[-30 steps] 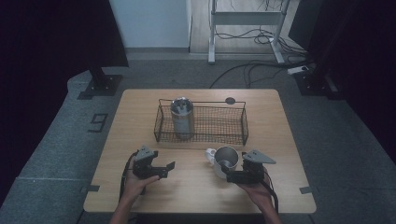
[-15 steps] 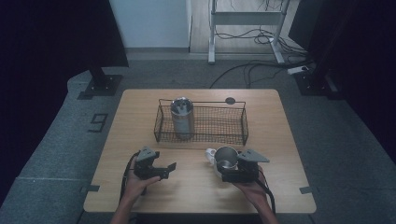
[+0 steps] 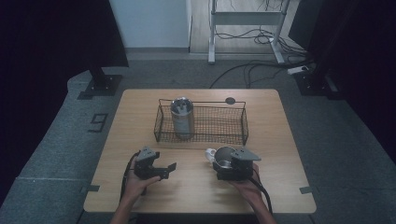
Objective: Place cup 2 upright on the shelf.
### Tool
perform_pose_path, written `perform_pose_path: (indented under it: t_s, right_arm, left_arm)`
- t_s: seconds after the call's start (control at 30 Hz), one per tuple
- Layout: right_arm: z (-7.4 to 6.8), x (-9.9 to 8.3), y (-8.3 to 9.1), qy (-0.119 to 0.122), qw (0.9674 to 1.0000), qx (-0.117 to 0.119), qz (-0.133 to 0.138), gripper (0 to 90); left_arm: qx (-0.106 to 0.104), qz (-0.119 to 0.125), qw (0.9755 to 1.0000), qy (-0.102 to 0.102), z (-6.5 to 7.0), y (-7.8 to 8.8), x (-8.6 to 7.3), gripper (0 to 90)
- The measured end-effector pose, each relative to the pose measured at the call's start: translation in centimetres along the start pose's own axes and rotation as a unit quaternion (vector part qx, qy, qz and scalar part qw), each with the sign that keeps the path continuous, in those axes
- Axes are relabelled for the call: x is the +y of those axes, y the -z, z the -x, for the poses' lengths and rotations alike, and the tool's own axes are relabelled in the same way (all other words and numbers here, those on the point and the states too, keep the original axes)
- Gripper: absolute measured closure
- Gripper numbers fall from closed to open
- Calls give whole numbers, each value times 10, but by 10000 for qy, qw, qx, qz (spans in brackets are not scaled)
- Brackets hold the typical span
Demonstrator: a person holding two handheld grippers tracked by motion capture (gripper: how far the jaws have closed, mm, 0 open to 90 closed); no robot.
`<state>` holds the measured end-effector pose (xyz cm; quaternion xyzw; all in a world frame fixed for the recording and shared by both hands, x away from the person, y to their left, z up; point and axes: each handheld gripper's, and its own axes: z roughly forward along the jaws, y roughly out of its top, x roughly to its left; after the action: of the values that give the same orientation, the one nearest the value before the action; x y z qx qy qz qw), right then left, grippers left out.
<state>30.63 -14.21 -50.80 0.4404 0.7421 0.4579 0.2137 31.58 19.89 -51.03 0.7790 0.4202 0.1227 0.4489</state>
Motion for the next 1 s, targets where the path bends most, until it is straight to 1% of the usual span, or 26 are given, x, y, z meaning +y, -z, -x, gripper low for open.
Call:
perform_pose_path:
  t_s: [0.17,0.23,0.3,0.47,0.67,0.8,0.87,1.0]
  right_arm:
    - [0,0,-6,46,10000,-4,-50,3]
    - [0,0,-8,69,10000,5,-50,21]
    - [0,-1,-8,116,9999,-47,-35,45]
    - [0,-1,-8,201,9998,-55,-16,54]
    - [1,0,-8,223,9997,-69,-44,59]
    - [3,0,-8,170,9998,-82,-36,61]
    - [5,-1,-7,148,9998,-106,-16,61]
    - [8,0,-3,84,9999,-127,62,61]
  left_arm:
    - [5,1,10000,2,0,1,0,83]
    - [4,1,10000,5,-1,1,0,82]
    - [10,3,10000,4,-1,1,0,83]
    - [35,5,10000,-7,0,0,0,91]
    - [44,23,10000,2,0,1,0,91]
    - [-48,82,9999,72,0,3,1,92]
    - [9,99,9999,53,0,3,1,99]
    - [0,96,9999,45,0,4,2,99]
